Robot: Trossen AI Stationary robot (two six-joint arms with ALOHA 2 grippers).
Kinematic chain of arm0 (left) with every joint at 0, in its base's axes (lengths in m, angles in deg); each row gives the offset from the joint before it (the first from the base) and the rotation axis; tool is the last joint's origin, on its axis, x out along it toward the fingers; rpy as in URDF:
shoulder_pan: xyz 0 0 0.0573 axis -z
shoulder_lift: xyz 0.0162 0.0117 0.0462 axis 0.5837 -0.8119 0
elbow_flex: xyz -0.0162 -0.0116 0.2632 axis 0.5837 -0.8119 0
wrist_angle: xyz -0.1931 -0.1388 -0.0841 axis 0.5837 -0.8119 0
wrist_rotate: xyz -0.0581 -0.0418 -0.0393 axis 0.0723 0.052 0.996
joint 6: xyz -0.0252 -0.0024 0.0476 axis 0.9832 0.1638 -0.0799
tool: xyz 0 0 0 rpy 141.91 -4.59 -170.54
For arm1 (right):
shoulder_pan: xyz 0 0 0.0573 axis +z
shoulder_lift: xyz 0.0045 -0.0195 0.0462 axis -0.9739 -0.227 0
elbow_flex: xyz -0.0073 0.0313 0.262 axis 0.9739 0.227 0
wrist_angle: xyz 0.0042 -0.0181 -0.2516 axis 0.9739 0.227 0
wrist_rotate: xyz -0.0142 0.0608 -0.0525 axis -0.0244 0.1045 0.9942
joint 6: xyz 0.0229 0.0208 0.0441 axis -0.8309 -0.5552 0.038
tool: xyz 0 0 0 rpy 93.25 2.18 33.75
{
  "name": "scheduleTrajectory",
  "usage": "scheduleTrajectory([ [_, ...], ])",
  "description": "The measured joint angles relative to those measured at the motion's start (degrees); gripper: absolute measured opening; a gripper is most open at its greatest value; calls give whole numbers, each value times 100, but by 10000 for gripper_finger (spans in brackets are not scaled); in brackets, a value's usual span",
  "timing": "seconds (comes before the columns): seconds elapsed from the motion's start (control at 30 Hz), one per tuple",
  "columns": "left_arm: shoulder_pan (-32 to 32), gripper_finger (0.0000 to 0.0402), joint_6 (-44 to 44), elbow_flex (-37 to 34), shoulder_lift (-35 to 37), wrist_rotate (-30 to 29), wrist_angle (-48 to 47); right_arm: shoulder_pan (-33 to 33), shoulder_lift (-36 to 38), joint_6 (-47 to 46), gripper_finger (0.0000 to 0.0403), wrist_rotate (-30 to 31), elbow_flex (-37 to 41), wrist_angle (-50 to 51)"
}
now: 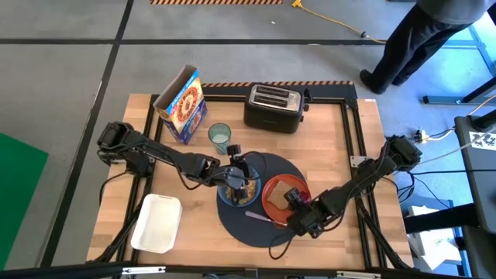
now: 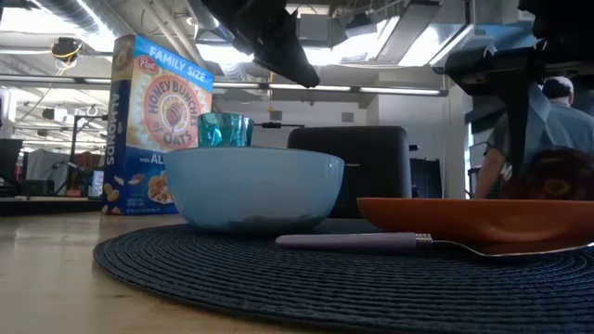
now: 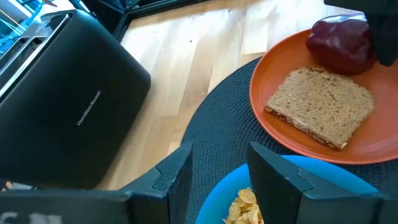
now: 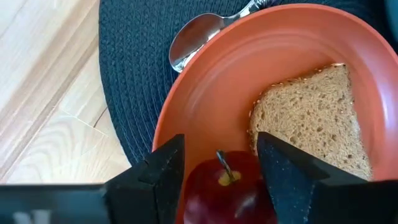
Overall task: Arrange a breakfast setting
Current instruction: Put the red apple on the orange plate
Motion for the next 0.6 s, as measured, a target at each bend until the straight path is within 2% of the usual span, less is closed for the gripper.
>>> scheduleTrajectory([
  [0.2,2,147,2,0,0,2,2,2,0,173,170,118,-132,238],
  [0.4,2,147,4,0,0,4,2,0,0,698,137,-159,-135,257],
  [0.6,2,147,4,0,0,4,4,0,-291,985,132,-283,-135,231],
])
